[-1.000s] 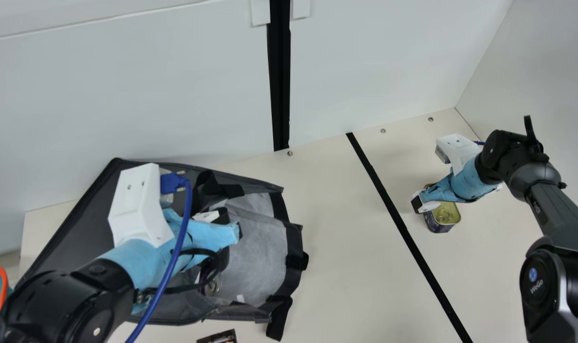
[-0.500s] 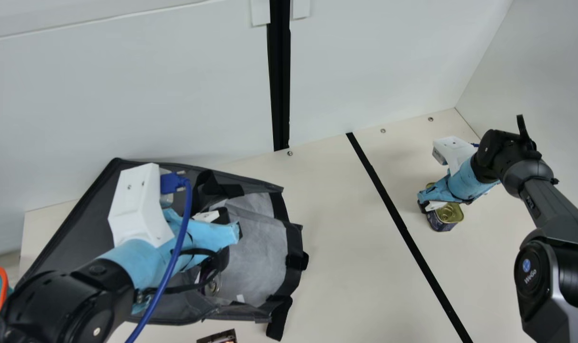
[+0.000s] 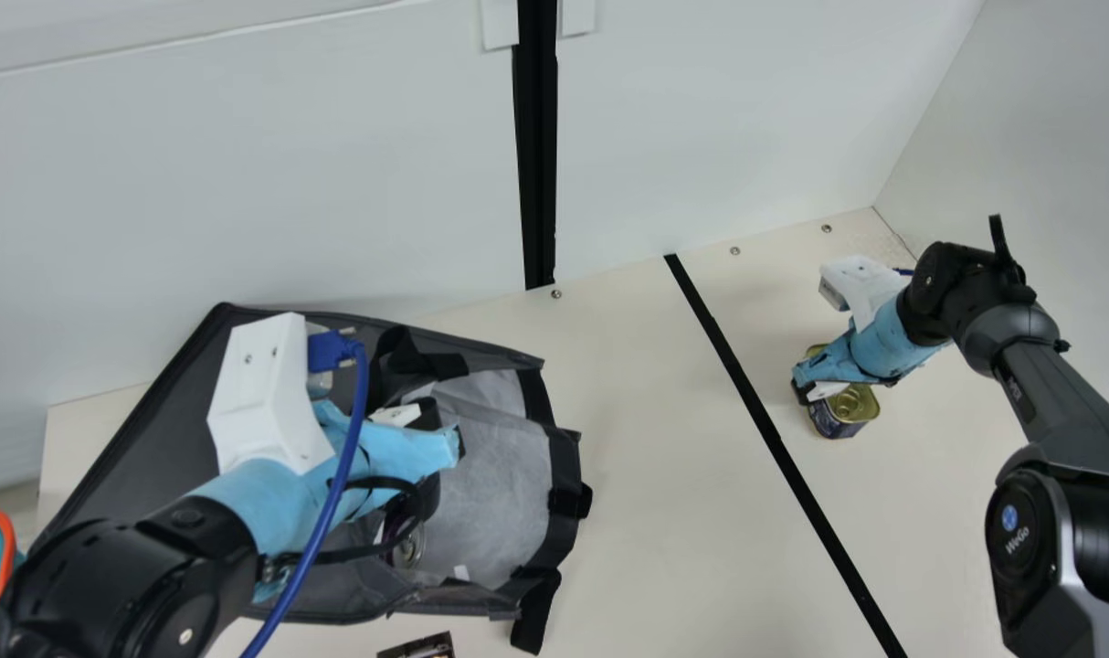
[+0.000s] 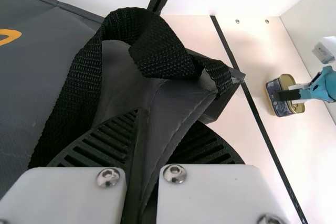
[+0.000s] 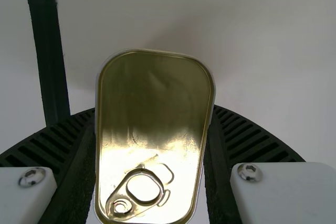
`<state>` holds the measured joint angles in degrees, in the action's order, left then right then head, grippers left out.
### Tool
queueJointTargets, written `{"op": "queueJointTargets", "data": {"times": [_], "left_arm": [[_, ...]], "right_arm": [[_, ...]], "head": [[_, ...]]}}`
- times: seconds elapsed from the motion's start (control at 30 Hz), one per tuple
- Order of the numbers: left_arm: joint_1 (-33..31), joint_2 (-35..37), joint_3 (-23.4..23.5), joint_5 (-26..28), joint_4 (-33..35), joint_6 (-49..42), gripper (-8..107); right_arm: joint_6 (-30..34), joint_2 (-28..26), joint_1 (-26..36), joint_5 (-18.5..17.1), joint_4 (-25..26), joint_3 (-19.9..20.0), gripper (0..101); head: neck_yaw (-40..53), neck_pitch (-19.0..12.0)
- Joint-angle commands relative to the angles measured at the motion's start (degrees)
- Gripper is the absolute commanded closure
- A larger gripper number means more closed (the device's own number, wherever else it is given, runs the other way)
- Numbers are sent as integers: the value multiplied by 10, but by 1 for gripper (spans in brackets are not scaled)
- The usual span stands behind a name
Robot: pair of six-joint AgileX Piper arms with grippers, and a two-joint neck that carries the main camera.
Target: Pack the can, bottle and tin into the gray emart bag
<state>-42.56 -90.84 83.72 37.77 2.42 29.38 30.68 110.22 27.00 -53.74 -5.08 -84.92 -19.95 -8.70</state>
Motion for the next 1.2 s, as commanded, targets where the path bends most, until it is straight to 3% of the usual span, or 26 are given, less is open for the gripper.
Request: {"op": "queueJointTargets", "data": {"times": [0.0, 1.17], "left_arm": [[0, 0, 0, 0, 0, 0, 89], [0, 0, 0, 0, 0, 0, 89]], "right_arm": [[1, -7, -2, 1, -3, 3, 101], [35, -180, -69, 5, -18, 119, 101]], "head": [[0, -13], [0, -13]]}}
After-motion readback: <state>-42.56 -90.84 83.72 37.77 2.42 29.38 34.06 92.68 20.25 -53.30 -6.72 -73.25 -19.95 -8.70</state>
